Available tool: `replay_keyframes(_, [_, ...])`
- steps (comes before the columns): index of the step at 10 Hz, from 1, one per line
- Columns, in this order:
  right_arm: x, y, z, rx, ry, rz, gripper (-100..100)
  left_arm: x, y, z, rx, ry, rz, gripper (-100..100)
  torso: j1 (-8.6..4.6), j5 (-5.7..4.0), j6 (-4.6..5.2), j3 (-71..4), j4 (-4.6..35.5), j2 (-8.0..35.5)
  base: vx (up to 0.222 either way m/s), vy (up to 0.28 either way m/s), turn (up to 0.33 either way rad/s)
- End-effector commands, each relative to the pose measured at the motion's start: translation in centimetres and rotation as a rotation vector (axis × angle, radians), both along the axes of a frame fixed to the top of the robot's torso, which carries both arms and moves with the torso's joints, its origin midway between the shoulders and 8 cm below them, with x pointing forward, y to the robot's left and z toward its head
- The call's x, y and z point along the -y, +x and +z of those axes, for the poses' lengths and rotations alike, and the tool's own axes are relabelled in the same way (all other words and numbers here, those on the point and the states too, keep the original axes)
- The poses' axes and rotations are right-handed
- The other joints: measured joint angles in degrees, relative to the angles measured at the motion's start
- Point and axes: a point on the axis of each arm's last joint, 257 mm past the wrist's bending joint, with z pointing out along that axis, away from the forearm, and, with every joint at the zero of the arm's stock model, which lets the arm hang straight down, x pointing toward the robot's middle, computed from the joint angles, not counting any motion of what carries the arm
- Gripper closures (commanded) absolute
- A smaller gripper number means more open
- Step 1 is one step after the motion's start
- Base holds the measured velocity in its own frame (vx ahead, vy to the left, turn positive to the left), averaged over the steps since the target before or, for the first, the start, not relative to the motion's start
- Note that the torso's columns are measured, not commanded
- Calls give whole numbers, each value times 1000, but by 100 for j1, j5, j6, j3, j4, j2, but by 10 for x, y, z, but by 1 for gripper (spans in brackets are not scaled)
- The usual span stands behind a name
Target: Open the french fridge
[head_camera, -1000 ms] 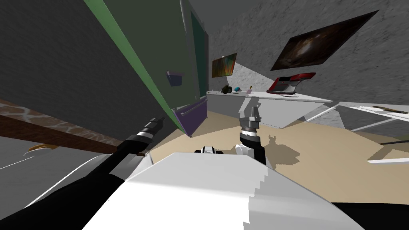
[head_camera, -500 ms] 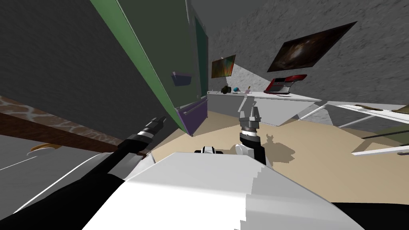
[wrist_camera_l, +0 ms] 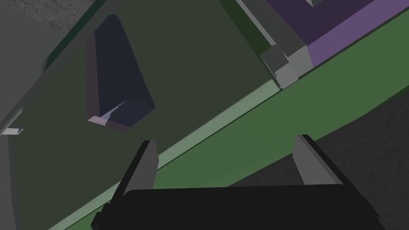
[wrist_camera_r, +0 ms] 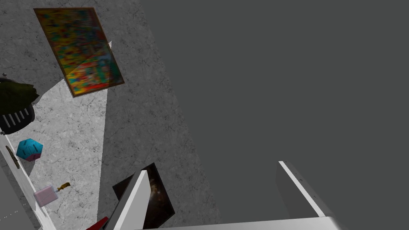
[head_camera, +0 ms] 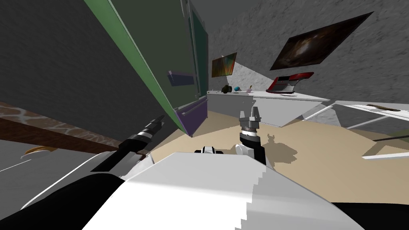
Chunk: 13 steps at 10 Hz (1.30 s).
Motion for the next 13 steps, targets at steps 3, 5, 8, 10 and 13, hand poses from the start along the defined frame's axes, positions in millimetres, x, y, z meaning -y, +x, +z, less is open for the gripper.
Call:
replay_keyframes(3, [0, 0, 0, 0, 0, 0, 0, -26, -2, -3, -11, 44, -2, -100, 1, 1, 2, -6, -3, -9, 158, -77, 47])
replay_keyframes(5, [0, 0, 0, 0, 0, 0, 0, -29, -1, 2, -7, 69, -25, -100, 5, 1, 1, -4, -2, -6, 180, -82, 57])
replay_keyframes(8, [0, 0, 0, 0, 0, 0, 0, -28, 1, 12, 0, 109, -73, -100, 0, -2, 1, 1, 0, 1, 187, -114, 57])
replay_keyframes(10, [0, 0, 0, 0, 0, 0, 0, -25, 3, 18, 2, 134, -111, -100, 12, 4, 1, 2, 1, 2, 186, -91, 55])
replay_keyframes(13, [0, 0, 0, 0, 0, 0, 0, -22, 5, 25, -1, 171, -166, -100, -8, -4, 1, 1, 0, 2, 187, -137, 61])
